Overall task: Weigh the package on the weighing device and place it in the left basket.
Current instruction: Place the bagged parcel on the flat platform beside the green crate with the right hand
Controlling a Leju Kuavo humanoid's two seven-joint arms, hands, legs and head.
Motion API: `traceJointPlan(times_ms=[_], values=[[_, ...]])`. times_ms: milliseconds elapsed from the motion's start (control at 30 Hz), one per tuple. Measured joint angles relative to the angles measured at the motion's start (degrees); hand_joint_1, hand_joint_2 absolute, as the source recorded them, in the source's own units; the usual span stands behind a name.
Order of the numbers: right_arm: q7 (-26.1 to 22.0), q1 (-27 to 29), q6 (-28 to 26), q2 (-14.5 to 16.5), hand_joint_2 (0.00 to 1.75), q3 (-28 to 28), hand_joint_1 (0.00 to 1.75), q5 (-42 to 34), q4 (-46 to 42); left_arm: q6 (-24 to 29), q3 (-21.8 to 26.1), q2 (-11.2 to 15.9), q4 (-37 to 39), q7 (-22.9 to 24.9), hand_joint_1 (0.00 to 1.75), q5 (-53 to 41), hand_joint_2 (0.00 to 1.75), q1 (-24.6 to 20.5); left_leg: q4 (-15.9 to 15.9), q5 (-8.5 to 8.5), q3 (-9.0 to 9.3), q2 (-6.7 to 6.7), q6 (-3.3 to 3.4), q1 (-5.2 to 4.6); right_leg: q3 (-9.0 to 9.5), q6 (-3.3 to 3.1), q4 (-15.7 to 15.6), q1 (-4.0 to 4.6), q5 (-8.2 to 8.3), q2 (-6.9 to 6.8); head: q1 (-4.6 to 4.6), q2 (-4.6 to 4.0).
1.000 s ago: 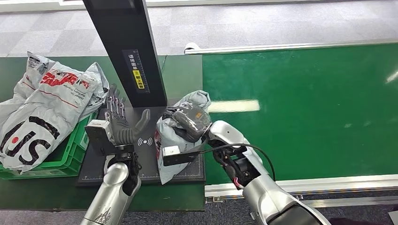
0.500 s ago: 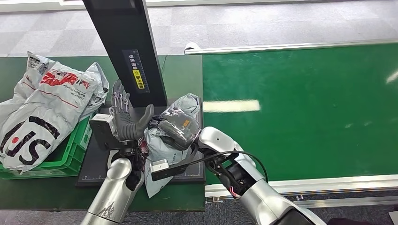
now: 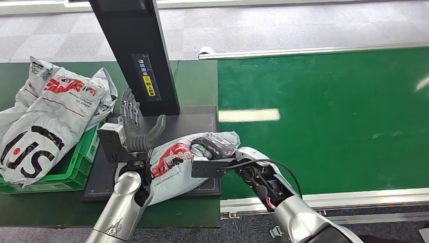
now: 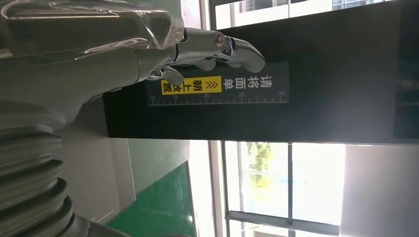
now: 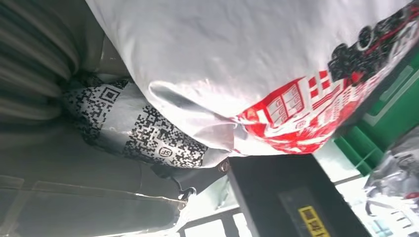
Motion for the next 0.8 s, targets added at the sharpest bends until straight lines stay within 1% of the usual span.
traceJointPlan(times_ms=[267, 333, 433, 500, 567, 667, 800], values=[[0.3, 0.1, 0.9, -0.3, 1.75, -1.2, 1.75, -0.5, 2.1, -0.2, 0.1, 0.0, 0.0, 0.0, 0.00, 0.0, 1.75, 0.0, 0.0, 0.00, 0.01, 0.00, 0.00, 0.01, 0.00, 0.00, 0.0, 0.01, 0.00, 0.00, 0.02, 0.00], [1.3, 0.1, 3.6, -0.4, 1.75, -1.6, 1.75, -2.0, 2.5, -0.2, 0.1, 0.0, 0.0, 0.0, 0.00, -0.1, 1.75, 0.0, 0.0, 0.00, 0.02, 0.00, 0.00, 0.00, 0.02, 0.00, 0.0, 0.00, 0.00, 0.00, 0.02, 0.00], [2.4, 0.1, 9.4, -0.8, 1.75, -2.9, 1.75, -5.7, 3.6, 0.0, 0.2, 0.0, 0.0, 0.1, 0.00, -0.5, 1.75, 0.2, 0.0, 0.00, 0.06, 0.00, 0.00, -0.01, 0.06, 0.00, 0.0, -0.01, 0.00, 0.00, 0.02, 0.00], [2.0, 0.3, 11.3, -1.2, 1.75, -3.7, 1.75, -7.3, 4.2, 0.3, 0.3, 0.1, -0.1, 0.1, 0.00, -0.7, 1.75, 0.4, 0.0, 0.00, 0.07, 0.00, 0.00, -0.01, 0.08, 0.00, 0.0, -0.01, 0.00, 0.00, 0.01, 0.00], [1.3, 0.4, 11.9, -1.4, 1.75, -4.3, 1.75, -8.3, 4.6, 0.6, 0.6, 0.1, -0.4, 0.2, 0.00, -0.9, 1.75, 0.9, 0.0, 0.00, 0.08, 0.00, 0.00, -0.01, 0.08, 0.00, 0.0, -0.01, 0.00, 0.00, 0.01, 0.00], [0.1, 0.6, 10.6, -1.4, 1.75, -5.0, 1.75, -8.3, 4.7, 1.0, 1.0, 0.2, -1.1, 0.2, 0.00, -1.2, 1.75, 1.6, 0.0, 0.00, 0.07, -0.01, 0.00, 0.00, 0.08, 0.00, 0.0, 0.00, 0.00, 0.00, 0.01, 0.00], [0.0, 1.1, 2.4, -0.7, 1.75, -5.0, 1.75, -3.7, 5.0, 1.3, 1.2, 0.5, -1.7, 0.2, 0.00, -1.2, 1.75, 2.4, 0.0, 0.00, 0.07, -0.02, 0.00, 0.01, 0.08, 0.00, 0.0, 0.02, 0.00, -0.01, 0.01, 0.00]])
